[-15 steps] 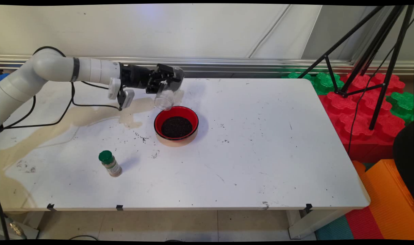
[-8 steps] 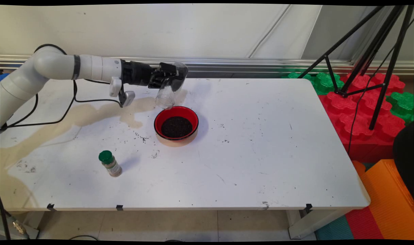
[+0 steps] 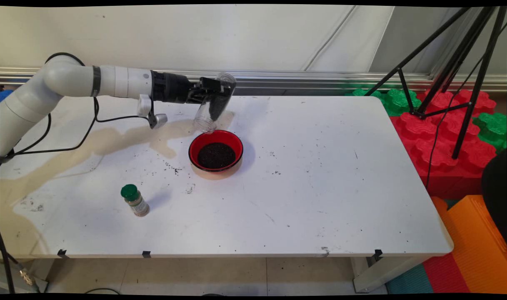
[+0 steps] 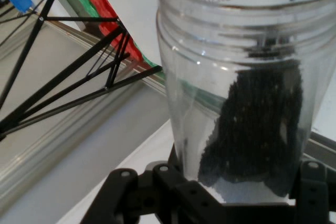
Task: Pour the black seasoning powder in the red bowl
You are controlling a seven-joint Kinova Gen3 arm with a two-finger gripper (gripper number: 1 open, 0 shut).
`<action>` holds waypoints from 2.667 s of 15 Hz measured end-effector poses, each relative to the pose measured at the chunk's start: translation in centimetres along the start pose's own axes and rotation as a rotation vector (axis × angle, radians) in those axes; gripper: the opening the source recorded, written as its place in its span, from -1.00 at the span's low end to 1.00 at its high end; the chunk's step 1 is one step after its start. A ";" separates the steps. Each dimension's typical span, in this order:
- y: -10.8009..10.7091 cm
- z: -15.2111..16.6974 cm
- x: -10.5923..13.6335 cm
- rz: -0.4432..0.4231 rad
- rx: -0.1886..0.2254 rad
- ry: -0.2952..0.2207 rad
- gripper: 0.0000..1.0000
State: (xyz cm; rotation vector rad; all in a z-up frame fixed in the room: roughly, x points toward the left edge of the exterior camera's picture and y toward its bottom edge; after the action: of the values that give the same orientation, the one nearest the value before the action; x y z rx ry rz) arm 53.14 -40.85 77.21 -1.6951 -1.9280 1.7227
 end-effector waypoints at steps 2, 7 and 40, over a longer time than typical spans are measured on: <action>-0.3 0.2 0.1 0.031 0.009 0.002 -1.00; -1.0 0.6 0.4 0.102 0.029 0.007 -1.00; -3.9 2.4 0.9 0.377 0.117 -0.012 -1.00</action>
State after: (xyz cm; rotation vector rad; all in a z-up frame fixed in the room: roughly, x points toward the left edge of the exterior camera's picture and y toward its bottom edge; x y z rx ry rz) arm 48.70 -40.90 78.59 -2.1109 -1.5483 1.9178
